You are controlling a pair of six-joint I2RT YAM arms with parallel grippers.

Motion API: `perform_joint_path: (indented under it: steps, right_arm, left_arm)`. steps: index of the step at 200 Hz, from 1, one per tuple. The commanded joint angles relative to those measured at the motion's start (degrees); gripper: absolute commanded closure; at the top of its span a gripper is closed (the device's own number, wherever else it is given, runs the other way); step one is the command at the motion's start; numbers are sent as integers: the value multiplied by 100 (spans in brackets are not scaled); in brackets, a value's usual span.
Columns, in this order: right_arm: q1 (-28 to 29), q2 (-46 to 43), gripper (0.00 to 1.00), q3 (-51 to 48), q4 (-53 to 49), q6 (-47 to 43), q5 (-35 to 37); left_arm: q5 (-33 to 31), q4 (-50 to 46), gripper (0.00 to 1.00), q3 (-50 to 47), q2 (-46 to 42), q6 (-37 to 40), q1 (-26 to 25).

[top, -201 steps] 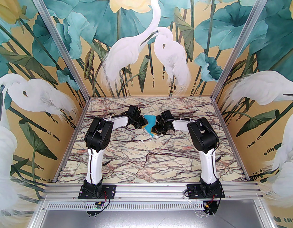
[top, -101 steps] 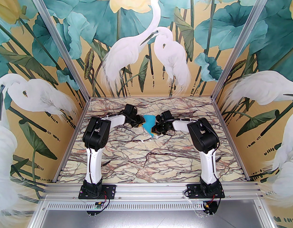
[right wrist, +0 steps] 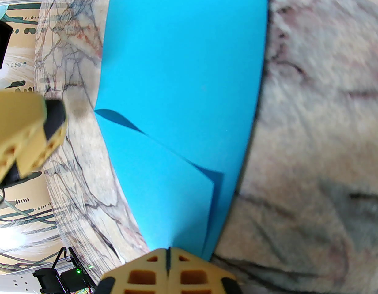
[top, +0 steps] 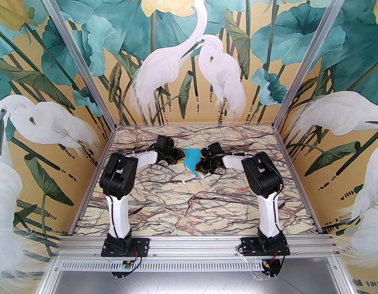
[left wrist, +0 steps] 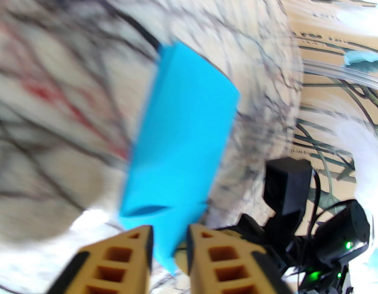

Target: Fold a paper plane with a square sheet of paper (fold left side to right side)

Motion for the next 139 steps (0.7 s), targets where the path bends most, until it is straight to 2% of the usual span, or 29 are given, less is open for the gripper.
perform_joint_path:
  steps: [1, 64, 139]
  right_arm:
    - [16, 68, 100, -62, -496, -99, 327]
    - [60, -26, 100, 146, -523, -126, 200]
    - [159, -103, 100, 375, -527, -43, 74]
  left_arm:
    - [282, 464, 85, -35, -21, -261, -334]
    - [-101, 200, 97, -250, 315, -155, -460]
    - [-152, 552, 99, -549, 529, -243, -364]
